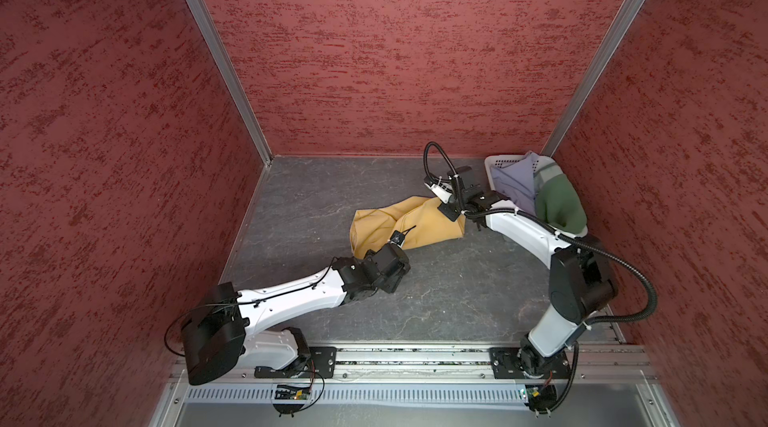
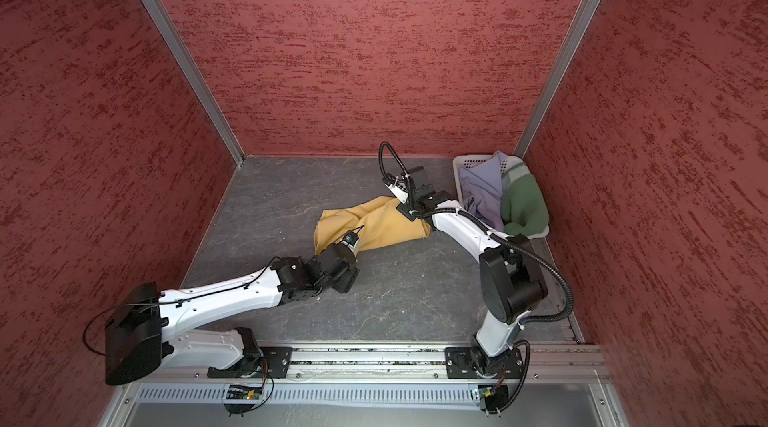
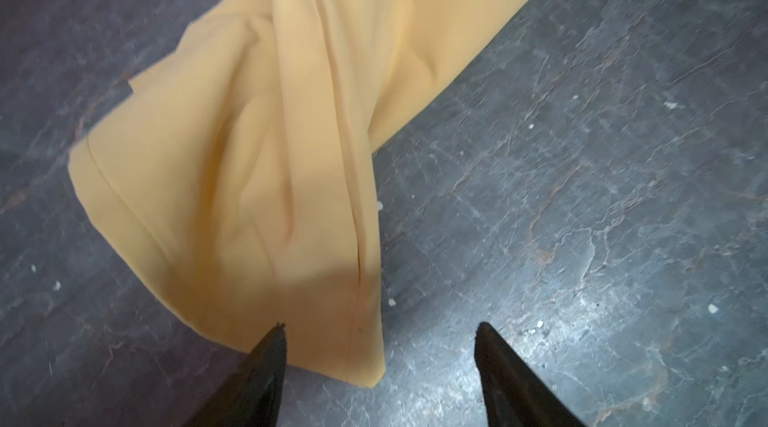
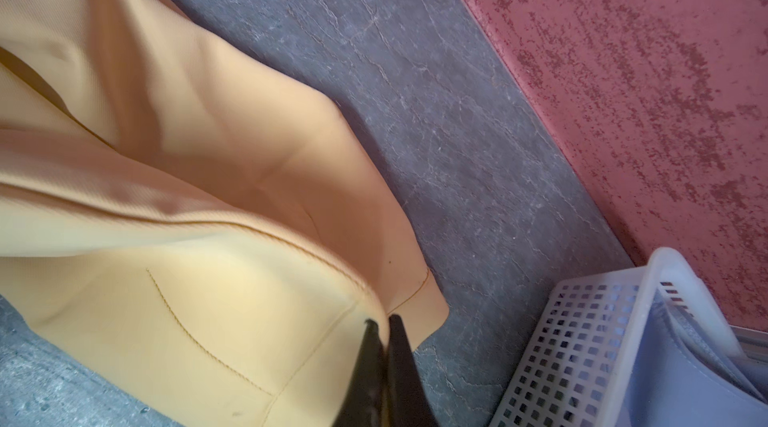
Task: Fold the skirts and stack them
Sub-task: 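Lift the skirt by its hem corners with both grippers, spreading them apart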
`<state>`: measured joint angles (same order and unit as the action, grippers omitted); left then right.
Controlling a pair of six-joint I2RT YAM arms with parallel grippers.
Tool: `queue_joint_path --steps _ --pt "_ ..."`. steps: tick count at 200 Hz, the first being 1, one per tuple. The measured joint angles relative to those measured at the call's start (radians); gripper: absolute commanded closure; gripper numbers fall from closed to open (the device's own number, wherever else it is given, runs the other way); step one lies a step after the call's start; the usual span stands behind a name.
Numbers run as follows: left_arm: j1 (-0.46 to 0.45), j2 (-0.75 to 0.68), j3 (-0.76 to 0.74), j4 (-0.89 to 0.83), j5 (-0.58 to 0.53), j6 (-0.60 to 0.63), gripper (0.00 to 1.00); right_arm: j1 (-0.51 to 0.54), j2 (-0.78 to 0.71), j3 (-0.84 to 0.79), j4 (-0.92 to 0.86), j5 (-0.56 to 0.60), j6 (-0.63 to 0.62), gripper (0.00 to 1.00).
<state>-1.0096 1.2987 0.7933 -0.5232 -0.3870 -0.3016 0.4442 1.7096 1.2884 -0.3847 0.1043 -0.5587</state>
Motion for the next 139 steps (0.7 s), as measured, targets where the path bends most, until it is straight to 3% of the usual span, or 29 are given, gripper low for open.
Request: queue_joint_path --steps 67,139 --pt "-0.050 0.090 -0.037 -0.044 -0.015 -0.156 0.42 -0.009 0.000 -0.036 0.017 -0.007 -0.009 1.00" --pt "-0.036 0.161 -0.082 -0.002 -0.034 -0.200 0.50 -0.010 -0.004 -0.056 0.024 -0.007 -0.010 1.00"
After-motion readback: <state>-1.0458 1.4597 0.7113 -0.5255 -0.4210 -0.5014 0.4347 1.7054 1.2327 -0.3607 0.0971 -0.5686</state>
